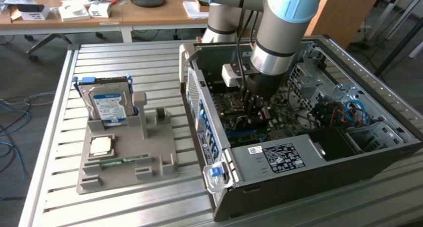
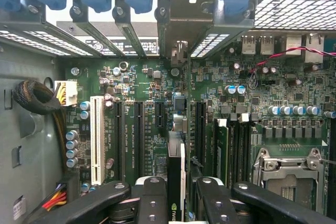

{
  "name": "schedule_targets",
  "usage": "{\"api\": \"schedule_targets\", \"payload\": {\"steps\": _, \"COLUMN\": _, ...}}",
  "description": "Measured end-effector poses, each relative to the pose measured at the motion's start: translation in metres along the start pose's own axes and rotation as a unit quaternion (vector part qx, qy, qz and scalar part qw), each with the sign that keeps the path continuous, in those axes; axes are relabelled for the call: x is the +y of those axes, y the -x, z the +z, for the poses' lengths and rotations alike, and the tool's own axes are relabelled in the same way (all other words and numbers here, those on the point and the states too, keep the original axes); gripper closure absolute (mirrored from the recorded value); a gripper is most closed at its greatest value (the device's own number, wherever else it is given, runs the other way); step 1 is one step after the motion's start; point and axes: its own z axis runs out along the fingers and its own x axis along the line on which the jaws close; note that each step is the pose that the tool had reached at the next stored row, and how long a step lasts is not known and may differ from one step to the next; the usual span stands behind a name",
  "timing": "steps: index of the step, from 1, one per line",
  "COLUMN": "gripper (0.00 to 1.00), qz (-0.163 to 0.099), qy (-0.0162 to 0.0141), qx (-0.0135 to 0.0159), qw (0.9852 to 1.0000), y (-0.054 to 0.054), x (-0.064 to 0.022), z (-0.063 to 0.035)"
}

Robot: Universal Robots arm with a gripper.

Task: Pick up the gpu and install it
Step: 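Insert the gpu into the slot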

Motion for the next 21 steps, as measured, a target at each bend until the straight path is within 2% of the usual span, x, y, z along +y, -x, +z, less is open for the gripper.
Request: {"api": "schedule_targets", "payload": {"steps": 21, "gripper": 0.74, "qz": 0.000, "qy": 0.0002, "qx": 0.0000, "qw": 1.0000, "y": -0.0001, "x": 0.0000, "z": 0.0013}}
